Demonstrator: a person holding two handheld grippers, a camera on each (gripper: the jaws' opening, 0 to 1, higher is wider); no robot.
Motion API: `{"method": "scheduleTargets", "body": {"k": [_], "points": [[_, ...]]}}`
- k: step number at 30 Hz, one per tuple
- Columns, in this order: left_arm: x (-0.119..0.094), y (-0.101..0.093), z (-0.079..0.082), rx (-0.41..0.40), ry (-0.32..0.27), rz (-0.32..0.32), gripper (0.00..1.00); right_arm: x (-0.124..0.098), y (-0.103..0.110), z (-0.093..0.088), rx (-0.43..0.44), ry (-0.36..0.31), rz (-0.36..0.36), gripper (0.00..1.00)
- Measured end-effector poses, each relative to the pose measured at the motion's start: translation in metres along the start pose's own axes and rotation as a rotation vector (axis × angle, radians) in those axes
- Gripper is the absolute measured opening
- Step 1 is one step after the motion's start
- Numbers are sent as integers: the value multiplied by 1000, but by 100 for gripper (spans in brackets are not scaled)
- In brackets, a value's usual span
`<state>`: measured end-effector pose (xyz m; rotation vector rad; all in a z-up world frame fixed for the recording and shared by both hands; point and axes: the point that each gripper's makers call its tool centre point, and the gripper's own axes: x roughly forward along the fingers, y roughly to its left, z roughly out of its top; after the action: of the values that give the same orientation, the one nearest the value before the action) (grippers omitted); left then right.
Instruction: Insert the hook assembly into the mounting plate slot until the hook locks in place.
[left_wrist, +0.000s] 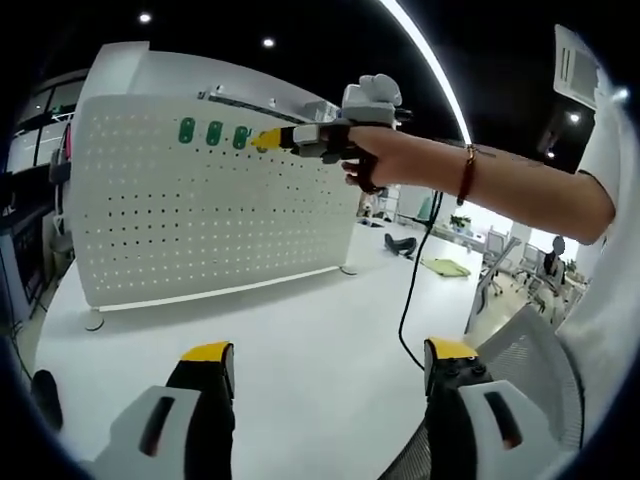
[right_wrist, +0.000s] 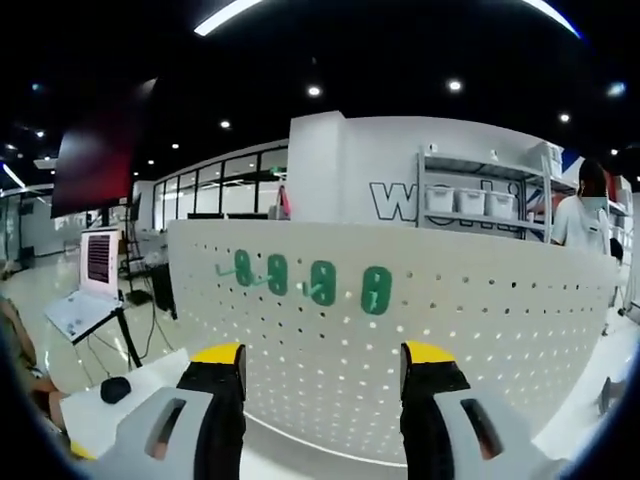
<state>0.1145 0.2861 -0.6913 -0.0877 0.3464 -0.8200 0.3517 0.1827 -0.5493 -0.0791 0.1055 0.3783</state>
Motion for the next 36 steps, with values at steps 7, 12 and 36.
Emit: {"method": "scheduleTargets", "body": {"k": [7, 12, 36], "points": [[-1, 0, 6, 16, -2, 7, 80, -19, 13, -5, -16, -1, 42, 63], [-3, 1, 8, 27, 2, 11, 80, -31, 12, -7, -1, -7, 50, 63], [-19, 1, 23, 58, -14, 61, 80, -90, 26, -33, -91, 14, 154, 71]]}}
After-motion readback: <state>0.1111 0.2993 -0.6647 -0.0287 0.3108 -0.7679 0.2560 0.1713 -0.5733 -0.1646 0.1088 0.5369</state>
